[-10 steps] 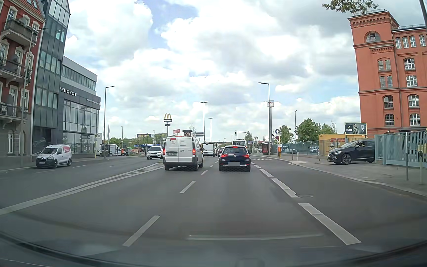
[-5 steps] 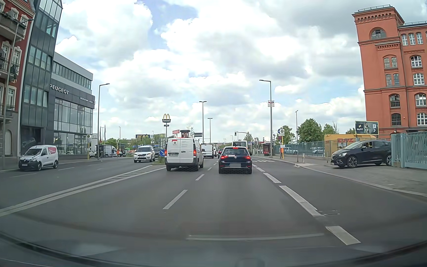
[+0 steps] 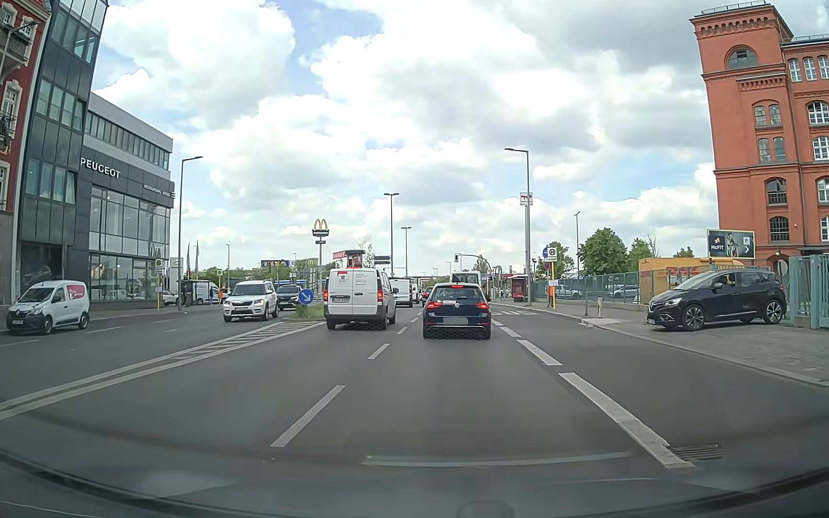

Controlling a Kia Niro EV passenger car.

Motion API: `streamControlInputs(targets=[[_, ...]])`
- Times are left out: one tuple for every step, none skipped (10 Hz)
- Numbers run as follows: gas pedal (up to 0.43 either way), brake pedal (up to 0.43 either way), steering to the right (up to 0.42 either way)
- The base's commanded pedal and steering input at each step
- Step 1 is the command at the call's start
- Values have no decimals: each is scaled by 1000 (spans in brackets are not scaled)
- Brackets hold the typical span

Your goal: Follow the waypoints while adhering to traffic rules and regulations

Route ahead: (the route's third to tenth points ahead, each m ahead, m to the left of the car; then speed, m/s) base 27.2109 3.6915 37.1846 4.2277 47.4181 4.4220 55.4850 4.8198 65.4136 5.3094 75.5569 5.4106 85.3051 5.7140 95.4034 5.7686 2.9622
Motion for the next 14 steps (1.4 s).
streamControlInputs(targets=[[0,250,2],[0,250,2],[0,238,1],[0,232,0],[0,232,0],[0,220,0],[0,220,0],[0,213,0],[0,189,0],[0,183,0],[0,171,0],[0,140,0],[0,79,0],[0,24,0]])
